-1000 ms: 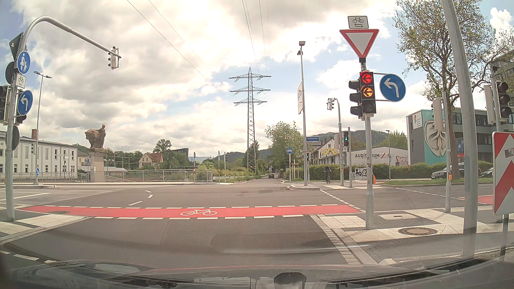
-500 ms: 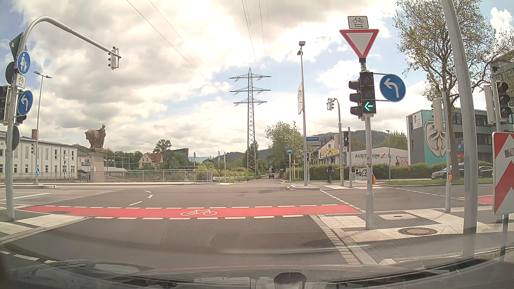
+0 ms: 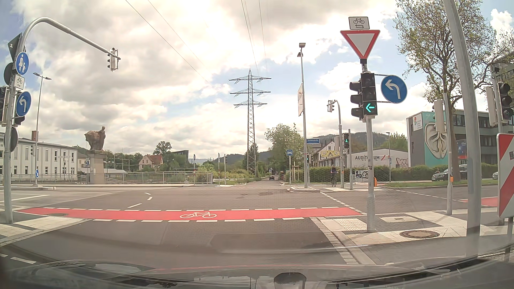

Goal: Follow the waypoints while adhering to traffic rules and regulations

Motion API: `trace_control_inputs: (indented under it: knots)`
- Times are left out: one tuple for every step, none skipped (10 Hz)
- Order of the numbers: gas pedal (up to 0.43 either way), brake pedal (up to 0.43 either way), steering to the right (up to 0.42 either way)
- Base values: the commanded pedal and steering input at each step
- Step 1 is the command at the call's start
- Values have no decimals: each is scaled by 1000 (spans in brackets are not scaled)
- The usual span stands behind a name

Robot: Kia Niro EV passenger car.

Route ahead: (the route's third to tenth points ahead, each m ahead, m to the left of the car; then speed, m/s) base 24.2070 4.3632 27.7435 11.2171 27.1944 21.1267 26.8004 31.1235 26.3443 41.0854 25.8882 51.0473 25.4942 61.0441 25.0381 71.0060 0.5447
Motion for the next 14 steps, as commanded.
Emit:
trace_control_inputs:
  knots:
    - [299, 0, -4]
    - [339, 0, -4]
    - [350, 0, -4]
    - [350, 0, -4]
    - [350, 0, -4]
    - [350, 0, -4]
    - [358, 0, -4]
    - [370, 0, -4]
    - [370, 0, -4]
    - [370, 0, -4]
    - [370, 0, -4]
    - [370, 0, -4]
    - [370, 0, -4]
    - [370, 0, -4]
